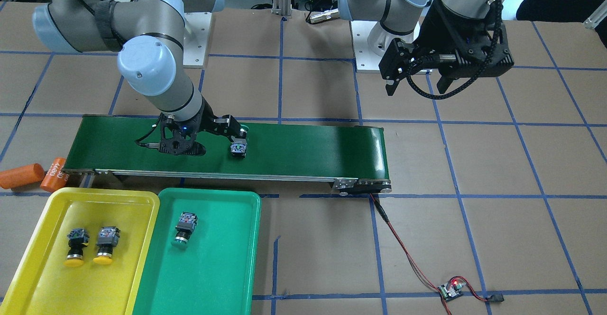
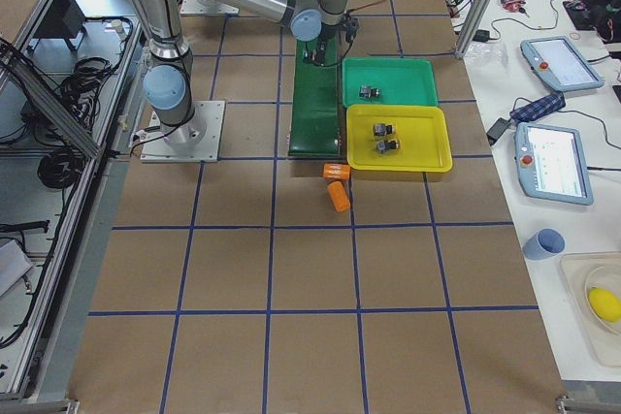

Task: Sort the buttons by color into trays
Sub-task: 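Move the right gripper to the second green button and grasp it, then carry the second green button into the green tray with the right gripper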

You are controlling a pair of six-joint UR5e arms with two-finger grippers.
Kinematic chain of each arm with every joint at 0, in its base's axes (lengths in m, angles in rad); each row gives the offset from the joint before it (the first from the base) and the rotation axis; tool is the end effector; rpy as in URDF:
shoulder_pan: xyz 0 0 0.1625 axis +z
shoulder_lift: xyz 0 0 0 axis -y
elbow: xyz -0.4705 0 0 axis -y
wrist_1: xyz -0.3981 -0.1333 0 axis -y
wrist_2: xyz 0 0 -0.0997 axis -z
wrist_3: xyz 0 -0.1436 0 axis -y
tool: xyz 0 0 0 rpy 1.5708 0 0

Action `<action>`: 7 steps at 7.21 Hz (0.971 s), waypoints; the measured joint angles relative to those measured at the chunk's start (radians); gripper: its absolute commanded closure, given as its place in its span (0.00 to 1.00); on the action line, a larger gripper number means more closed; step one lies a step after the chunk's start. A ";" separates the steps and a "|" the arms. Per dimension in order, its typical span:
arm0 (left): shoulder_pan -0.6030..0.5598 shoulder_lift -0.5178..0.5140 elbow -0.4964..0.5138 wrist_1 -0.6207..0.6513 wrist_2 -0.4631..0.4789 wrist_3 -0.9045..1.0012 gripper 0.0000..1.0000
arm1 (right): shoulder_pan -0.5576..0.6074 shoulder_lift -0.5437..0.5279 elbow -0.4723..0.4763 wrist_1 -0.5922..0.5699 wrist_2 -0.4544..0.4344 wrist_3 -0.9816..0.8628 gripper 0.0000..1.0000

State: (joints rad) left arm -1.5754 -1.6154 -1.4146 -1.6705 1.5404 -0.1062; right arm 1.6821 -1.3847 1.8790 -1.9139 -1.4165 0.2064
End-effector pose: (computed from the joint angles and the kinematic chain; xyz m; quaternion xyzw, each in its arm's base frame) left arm -0.1400 -0.5174 0.5345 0.0507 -0.9986 0.0051 0.0155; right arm 0.2116 -0.4942 0.2807 0.0531 0.9928 0.0865 0.0640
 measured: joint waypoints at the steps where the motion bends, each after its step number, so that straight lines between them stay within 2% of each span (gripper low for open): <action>1: 0.000 -0.001 0.000 0.000 0.000 0.000 0.00 | 0.013 0.023 0.001 -0.015 0.001 0.004 0.00; 2: 0.000 -0.001 0.000 0.000 0.000 0.000 0.00 | 0.020 0.039 0.001 -0.019 0.001 0.006 0.00; 3: 0.000 -0.001 0.000 0.000 0.000 0.000 0.00 | 0.023 0.052 0.001 -0.020 0.001 0.006 0.23; 4: 0.000 -0.001 0.000 0.000 0.000 0.000 0.00 | 0.025 0.064 0.001 -0.020 0.000 0.003 0.80; 5: 0.000 -0.001 0.000 0.000 0.001 0.000 0.00 | 0.025 0.073 0.001 -0.020 -0.004 -0.001 1.00; 7: 0.000 0.001 0.000 0.000 0.001 0.000 0.00 | 0.024 0.073 -0.005 -0.014 -0.018 -0.006 1.00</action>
State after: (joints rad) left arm -1.5751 -1.6143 -1.4143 -1.6705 1.5416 -0.1058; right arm 1.7065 -1.3118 1.8742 -1.9280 -1.4349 0.2001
